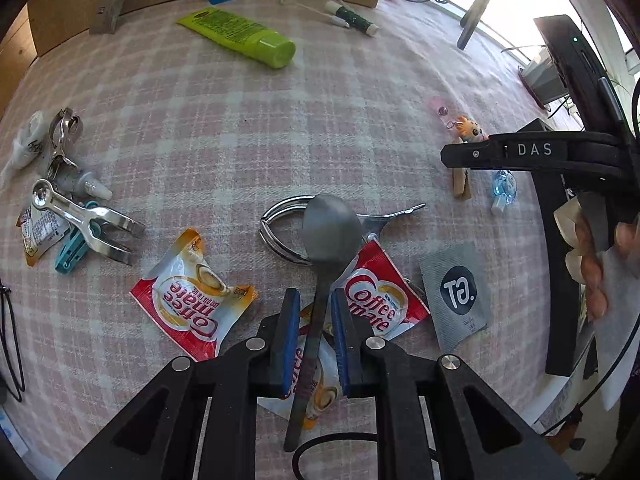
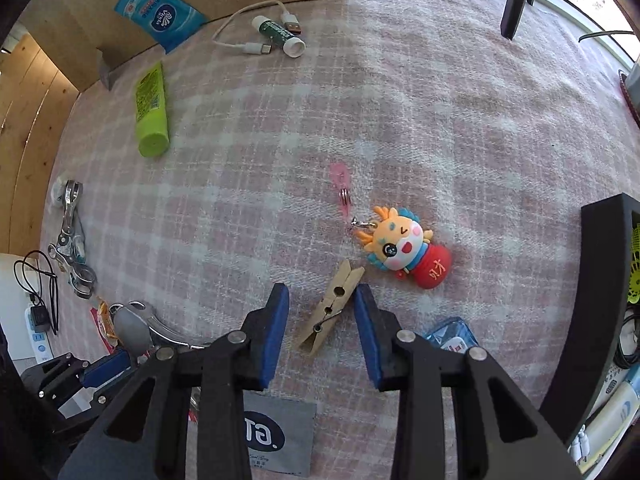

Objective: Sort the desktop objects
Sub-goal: 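Close the left gripper on the metal spoon while the right grasps the clothespin, then carry the spoon with the left gripper while the right carries the clothespin, both into tray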

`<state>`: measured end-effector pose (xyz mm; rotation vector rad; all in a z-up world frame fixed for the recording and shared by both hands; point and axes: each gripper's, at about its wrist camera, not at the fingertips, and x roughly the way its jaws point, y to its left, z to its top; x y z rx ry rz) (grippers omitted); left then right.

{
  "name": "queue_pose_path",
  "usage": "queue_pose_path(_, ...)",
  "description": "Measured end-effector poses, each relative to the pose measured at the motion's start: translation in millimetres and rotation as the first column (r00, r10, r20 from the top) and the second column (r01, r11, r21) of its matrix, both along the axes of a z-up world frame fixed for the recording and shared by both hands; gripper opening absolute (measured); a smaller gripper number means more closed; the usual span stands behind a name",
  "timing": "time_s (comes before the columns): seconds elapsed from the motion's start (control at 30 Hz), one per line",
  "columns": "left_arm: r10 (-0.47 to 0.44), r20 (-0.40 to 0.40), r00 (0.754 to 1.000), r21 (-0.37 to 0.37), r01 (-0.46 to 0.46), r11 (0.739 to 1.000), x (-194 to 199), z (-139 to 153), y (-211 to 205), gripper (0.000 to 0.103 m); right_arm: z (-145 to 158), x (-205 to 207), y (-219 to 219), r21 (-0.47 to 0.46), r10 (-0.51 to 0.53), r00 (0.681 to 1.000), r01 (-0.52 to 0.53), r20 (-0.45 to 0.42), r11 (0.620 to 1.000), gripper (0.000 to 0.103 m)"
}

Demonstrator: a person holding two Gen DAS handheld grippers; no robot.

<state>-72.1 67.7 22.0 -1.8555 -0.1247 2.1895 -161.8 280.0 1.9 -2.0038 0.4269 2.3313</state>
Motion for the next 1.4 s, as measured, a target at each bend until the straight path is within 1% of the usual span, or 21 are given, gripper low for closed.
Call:
queue_pose_path(0.03,0.012,0.000,1.000,0.011,-0.012,1.000,1,1,-4,0.009,0,0,0,0.006,0.007,1.000,-0.007,0.000,1.000,0.030)
queue_pose_path(0.07,0.023,-0.002,1.000,0.022,-0.023,0.999,1,2,-8,0.007,0,0,0,0.009,0.014,1.000,-0.014,-0.003,1.000,0.027)
queue_pose_path(0.1,0.032,-0.006,0.999,0.032,-0.031,0.999,2,3,-11,0.006,0,0,1,0.013,0.018,1.000,-0.018,-0.005,1.000,0.022)
queue_pose_path(0.17,0.045,-0.016,0.999,0.035,-0.044,0.998,2,7,-16,0.006,0,2,4,0.013,0.025,1.000,-0.025,-0.009,1.000,0.017)
queue_pose_path(0.27,0.061,-0.030,0.998,0.037,-0.060,0.998,1,13,-20,0.006,0,6,12,-0.016,0.018,1.000,-0.018,-0.013,1.000,0.013)
queue_pose_path(0.43,0.072,-0.059,0.996,0.050,-0.069,0.996,0,23,-12,0.006,5,20,22,-0.077,0.000,0.999,-0.003,-0.032,0.997,0.013)
queue_pose_path(0.53,0.065,-0.086,0.994,0.055,-0.060,0.997,3,37,-14,0.006,16,32,29,-0.102,-0.009,0.998,0.002,-0.062,0.995,0.013)
queue_pose_path(0.6,0.054,-0.102,0.993,0.061,-0.048,0.997,2,45,-6,0.006,26,40,32,-0.125,-0.015,0.997,0.004,-0.082,0.992,0.013)
queue_pose_path(0.8,-0.004,-0.141,0.990,0.082,0.016,0.997,1,68,28,0.006,63,77,39,-0.128,-0.015,0.987,-0.006,-0.162,0.992,0.013)
queue_pose_path(0.93,-0.057,-0.154,0.986,0.106,0.074,0.992,4,80,61,0.006,86,111,58,-0.150,-0.045,0.977,0.014,-0.206,0.989,0.013)
queue_pose_path(1.07,-0.125,-0.160,0.979,0.128,0.146,0.981,10,88,100,0.006,97,132,78,-0.156,-0.086,0.968,0.050,-0.234,0.986,0.013)
queue_pose_path(1.27,-0.239,-0.171,0.956,0.155,0.265,0.952,25,100,169,0.006,114,185,128,-0.128,-0.177,0.947,0.147,-0.268,0.981,0.013)
queue_pose_path(1.4,-0.314,-0.181,0.932,0.176,0.344,0.922,37,107,217,0.006,120,228,169,-0.099,-0.251,0.927,0.232,-0.278,0.968,0.013)
